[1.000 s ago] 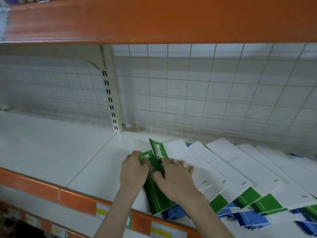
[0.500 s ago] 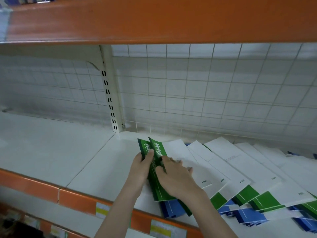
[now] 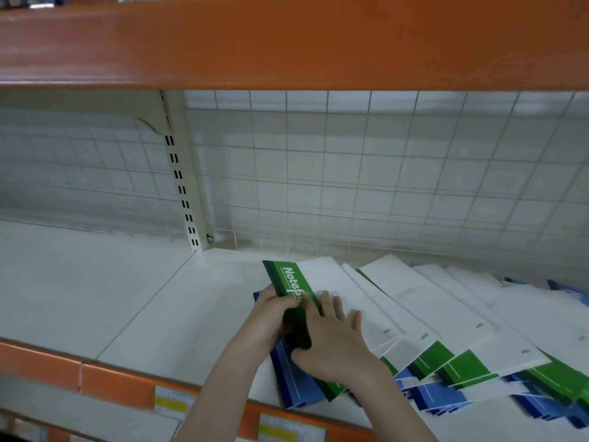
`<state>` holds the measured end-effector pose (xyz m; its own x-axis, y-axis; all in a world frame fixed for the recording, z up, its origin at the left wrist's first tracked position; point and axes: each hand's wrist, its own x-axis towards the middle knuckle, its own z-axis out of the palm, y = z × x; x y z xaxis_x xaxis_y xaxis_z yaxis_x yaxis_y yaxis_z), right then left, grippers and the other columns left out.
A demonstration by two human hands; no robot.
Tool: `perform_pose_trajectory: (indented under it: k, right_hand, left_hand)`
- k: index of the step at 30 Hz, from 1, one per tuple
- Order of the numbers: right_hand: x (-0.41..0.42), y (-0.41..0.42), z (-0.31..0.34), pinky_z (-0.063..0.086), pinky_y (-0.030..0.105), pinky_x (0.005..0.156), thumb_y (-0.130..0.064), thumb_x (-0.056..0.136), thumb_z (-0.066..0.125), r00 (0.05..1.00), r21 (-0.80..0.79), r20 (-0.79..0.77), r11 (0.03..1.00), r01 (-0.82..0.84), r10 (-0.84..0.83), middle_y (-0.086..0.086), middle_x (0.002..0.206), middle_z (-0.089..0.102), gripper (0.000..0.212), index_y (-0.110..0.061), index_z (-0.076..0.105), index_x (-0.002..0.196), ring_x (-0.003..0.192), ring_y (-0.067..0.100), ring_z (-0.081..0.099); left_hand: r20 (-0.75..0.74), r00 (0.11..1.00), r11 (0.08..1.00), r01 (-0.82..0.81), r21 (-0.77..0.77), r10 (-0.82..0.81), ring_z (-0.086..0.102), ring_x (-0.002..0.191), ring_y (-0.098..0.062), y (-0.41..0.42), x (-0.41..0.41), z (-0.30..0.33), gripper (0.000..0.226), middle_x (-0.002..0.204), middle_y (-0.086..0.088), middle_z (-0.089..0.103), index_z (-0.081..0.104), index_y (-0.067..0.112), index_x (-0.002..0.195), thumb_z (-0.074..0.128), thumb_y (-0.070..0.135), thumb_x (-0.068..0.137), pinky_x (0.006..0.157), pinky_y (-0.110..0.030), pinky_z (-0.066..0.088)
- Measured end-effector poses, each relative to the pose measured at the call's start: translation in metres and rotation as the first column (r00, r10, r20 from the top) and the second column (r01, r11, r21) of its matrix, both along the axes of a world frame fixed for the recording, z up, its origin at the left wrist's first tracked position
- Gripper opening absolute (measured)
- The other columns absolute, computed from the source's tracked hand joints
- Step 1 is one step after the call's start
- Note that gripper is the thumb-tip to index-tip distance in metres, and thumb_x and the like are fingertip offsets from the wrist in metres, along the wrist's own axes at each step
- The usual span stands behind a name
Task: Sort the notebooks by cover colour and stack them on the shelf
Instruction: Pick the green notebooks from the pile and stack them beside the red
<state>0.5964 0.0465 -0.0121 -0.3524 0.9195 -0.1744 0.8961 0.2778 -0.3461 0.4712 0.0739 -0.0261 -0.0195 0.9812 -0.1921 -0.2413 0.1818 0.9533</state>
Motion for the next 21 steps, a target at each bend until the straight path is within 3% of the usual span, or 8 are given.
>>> perform_pose_trajectory:
  k: [2,5,8,10,12,14,18,21]
  right_hand:
    - [0.002,0.001,0.002,-0.006,0.058,0.114,-0.032,0.087,0.045,0.998,0.023,-0.013,0.998,0.056,-0.056,0.011,0.158,-0.008,0.082,-0.021,-0.005,0.151,0.145,0.032,-0.012]
    - [0.008,0.004,0.004,-0.003,0.057,0.114,-0.036,0.091,0.039,0.996,0.013,-0.040,0.997,0.076,-0.075,0.011,0.159,-0.002,0.072,-0.022,0.002,0.151,0.145,0.032,-0.006]
    - [0.011,0.005,0.004,-0.003,0.056,0.115,-0.037,0.091,0.037,0.996,0.011,-0.044,0.997,0.076,-0.075,0.012,0.159,-0.001,0.071,-0.022,0.003,0.151,0.146,0.031,-0.006]
    - [0.010,0.005,0.003,-0.004,0.056,0.115,-0.037,0.091,0.037,0.996,0.012,-0.040,0.996,0.084,-0.084,0.013,0.159,-0.002,0.071,-0.021,0.002,0.151,0.146,0.031,-0.007]
    - [0.009,0.004,0.003,-0.005,0.057,0.114,-0.036,0.092,0.036,0.996,0.004,-0.022,0.996,0.089,-0.088,0.014,0.158,-0.004,0.071,-0.020,0.001,0.151,0.145,0.032,-0.008]
    - [0.008,0.004,0.003,-0.005,0.057,0.114,-0.036,0.092,0.035,0.996,0.000,-0.012,0.996,0.087,-0.087,0.014,0.158,-0.005,0.070,-0.020,0.000,0.151,0.145,0.033,-0.009]
    - [0.010,0.001,0.008,-0.006,0.057,0.114,-0.035,0.093,0.033,0.997,-0.007,-0.023,0.997,0.075,-0.075,0.013,0.158,-0.006,0.069,-0.020,-0.002,0.151,0.145,0.032,-0.011]
    - [0.008,-0.004,0.010,-0.006,0.058,0.114,-0.033,0.094,0.033,0.997,-0.013,-0.031,0.998,0.067,-0.068,0.014,0.158,-0.009,0.069,-0.019,-0.004,0.151,0.145,0.033,-0.012]
  left_hand:
    - [-0.248,0.969,0.999,0.023,0.037,-0.013,0.065,0.099,-0.025,0.001,0.007,0.002,0.020,0.104,-0.013,0.069,0.063,0.006,0.108,0.052,0.006,0.091,0.088,-0.039,0.053]
    - [-0.572,0.806,0.984,-0.072,0.165,0.155,0.060,0.082,-0.024,0.001,0.006,0.003,0.028,0.086,-0.009,0.065,0.062,0.003,0.086,0.050,0.027,0.095,0.074,-0.033,0.046]
    - [-0.715,0.626,0.950,-0.218,0.222,0.310,0.058,0.094,-0.029,-0.002,-0.003,0.001,0.032,0.099,-0.018,0.062,0.063,0.002,0.103,0.044,0.027,0.098,0.079,-0.035,0.045]
    - [-0.759,0.604,0.965,-0.230,0.126,0.243,0.057,0.087,-0.025,-0.005,-0.008,-0.001,0.026,0.104,-0.018,0.058,0.056,0.003,0.104,0.047,0.025,0.095,0.068,-0.027,0.044]
    - [-0.747,0.634,0.974,-0.212,0.083,0.201,0.050,0.067,-0.015,-0.007,-0.010,-0.003,0.010,0.086,-0.010,0.055,0.048,0.007,0.087,0.051,0.016,0.090,0.048,-0.014,0.035]
    - [-0.666,0.705,0.965,-0.240,0.102,0.245,0.047,0.063,-0.010,-0.010,-0.011,-0.003,0.018,0.077,-0.002,0.050,0.042,0.013,0.077,0.055,0.005,0.086,0.044,-0.011,0.035]
    - [-0.318,0.906,0.960,-0.259,0.104,0.279,0.063,0.094,-0.026,-0.017,-0.007,0.001,0.014,0.096,-0.012,0.066,0.057,0.004,0.099,0.062,0.002,0.086,0.067,-0.025,0.050]
    - [-0.127,0.977,0.986,-0.166,0.030,0.168,0.066,0.100,-0.025,-0.019,0.006,0.003,0.031,0.110,-0.009,0.067,0.056,0.013,0.120,0.059,0.028,0.093,0.068,-0.030,0.057]
